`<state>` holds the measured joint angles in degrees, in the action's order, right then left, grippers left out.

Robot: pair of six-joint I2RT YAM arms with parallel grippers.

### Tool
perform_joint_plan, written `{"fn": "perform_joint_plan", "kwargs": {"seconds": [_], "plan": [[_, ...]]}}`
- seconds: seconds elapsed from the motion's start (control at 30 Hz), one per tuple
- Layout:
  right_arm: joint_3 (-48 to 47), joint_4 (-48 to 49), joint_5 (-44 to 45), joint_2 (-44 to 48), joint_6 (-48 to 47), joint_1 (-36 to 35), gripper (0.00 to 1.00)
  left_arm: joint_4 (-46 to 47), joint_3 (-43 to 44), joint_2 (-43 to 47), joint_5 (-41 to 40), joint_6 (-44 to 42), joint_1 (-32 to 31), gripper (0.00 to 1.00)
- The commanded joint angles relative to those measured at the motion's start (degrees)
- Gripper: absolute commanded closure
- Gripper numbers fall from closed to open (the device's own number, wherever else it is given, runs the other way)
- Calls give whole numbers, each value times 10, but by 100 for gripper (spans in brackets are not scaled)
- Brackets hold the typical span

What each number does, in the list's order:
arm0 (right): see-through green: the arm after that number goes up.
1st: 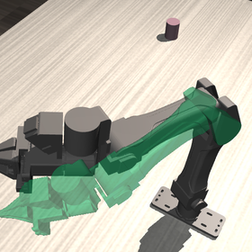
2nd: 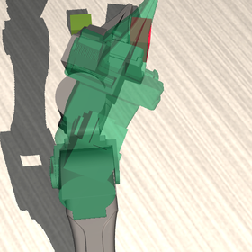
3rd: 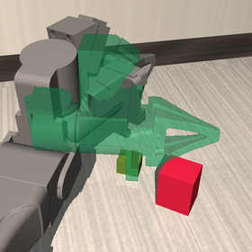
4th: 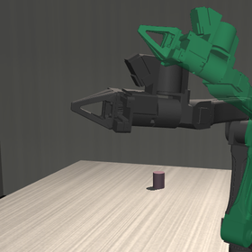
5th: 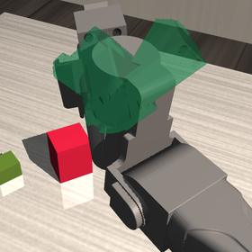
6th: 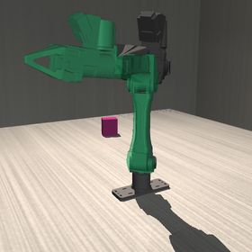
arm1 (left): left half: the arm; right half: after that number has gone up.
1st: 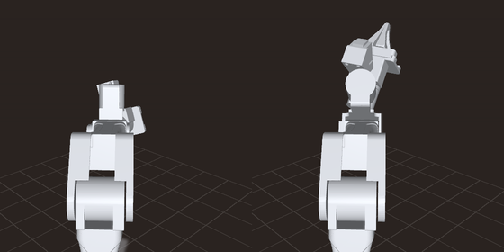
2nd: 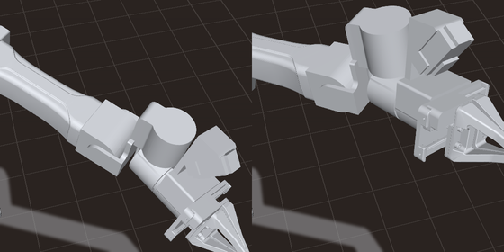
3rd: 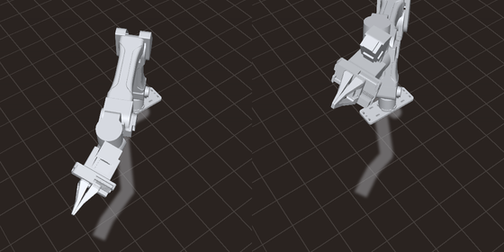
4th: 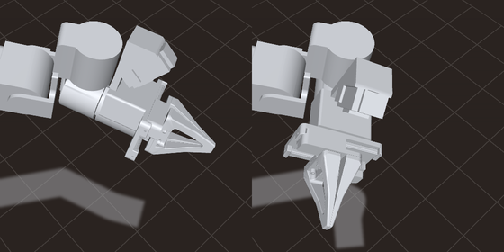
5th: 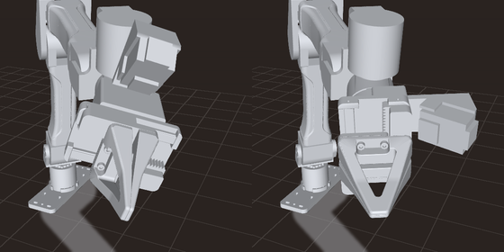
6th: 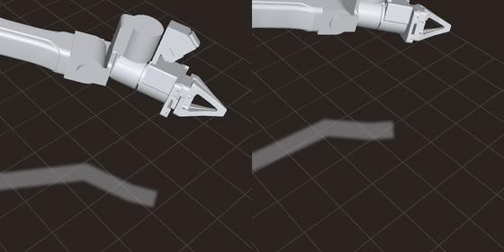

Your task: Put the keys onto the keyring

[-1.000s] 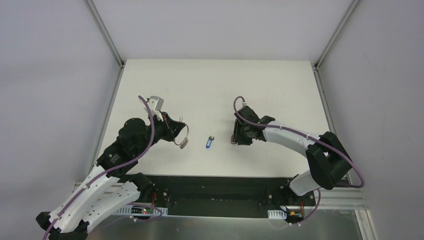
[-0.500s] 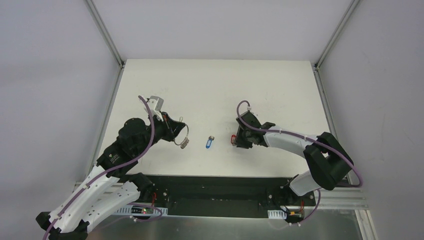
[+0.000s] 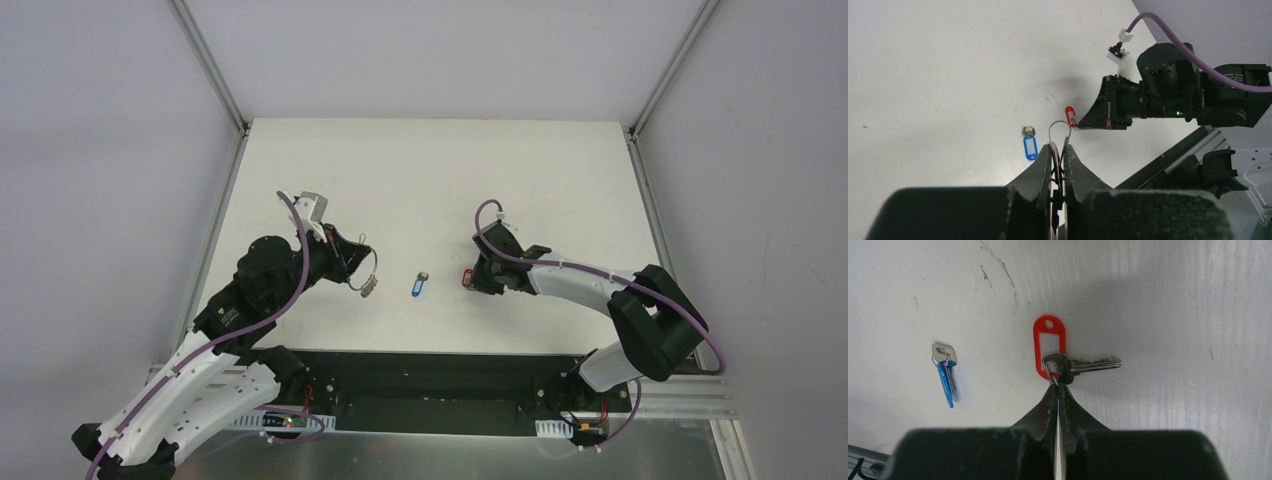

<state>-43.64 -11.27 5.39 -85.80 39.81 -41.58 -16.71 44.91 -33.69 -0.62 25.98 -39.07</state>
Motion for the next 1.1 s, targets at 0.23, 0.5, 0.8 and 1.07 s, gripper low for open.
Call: {"fn": "perform_joint_plan", "kwargs": {"seconds": [0.23, 0.5, 0.8, 1.07], "plan": [[-14, -36, -12, 96, -32, -7, 100, 18, 19, -7, 5, -11, -4, 100], [-48, -82, -170, 217, -91, -8, 100, 54, 4, 0, 44, -31, -5, 100], [-120, -85, -382, 273, -119, -9, 100, 216, -63, 20, 127, -56, -4, 100], [-140, 36, -472, 274, -34, -25, 100, 391, -127, 22, 215, -77, -5, 100]]}}
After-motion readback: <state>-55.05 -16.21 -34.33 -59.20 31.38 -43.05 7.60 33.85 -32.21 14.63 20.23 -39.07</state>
